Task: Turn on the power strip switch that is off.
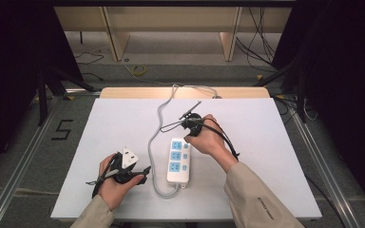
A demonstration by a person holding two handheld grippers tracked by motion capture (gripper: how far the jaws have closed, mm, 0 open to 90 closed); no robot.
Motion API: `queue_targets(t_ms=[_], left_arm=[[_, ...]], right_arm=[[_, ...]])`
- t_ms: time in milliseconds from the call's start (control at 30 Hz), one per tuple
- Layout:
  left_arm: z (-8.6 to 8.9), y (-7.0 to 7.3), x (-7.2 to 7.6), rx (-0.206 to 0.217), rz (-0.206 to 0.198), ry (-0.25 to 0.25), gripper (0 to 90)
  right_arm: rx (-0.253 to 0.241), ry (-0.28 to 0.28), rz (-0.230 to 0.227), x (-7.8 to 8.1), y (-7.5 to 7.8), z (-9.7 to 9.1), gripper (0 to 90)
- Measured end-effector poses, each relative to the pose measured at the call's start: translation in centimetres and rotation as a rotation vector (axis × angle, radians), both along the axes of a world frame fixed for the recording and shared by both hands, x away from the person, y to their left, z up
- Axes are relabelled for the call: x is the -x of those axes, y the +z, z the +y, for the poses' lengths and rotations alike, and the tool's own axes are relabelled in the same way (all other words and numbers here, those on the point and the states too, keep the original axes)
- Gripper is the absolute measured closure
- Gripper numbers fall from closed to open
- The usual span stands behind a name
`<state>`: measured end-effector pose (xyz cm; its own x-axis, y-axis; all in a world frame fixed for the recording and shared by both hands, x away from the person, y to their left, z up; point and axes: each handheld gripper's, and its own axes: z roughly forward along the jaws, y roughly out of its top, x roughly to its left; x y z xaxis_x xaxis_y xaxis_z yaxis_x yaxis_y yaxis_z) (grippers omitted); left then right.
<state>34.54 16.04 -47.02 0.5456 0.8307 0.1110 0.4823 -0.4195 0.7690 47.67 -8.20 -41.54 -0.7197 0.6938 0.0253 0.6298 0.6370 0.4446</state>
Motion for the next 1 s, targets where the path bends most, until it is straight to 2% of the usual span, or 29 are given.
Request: queue_targets(t_ms=[1000], left_arm=[[0.0,0.0,0.0,0.001,-0.002,-0.001,28.2]], right_arm=[[0.025,0.007,0.030,-0.5,-1.4,0.8,90.0]])
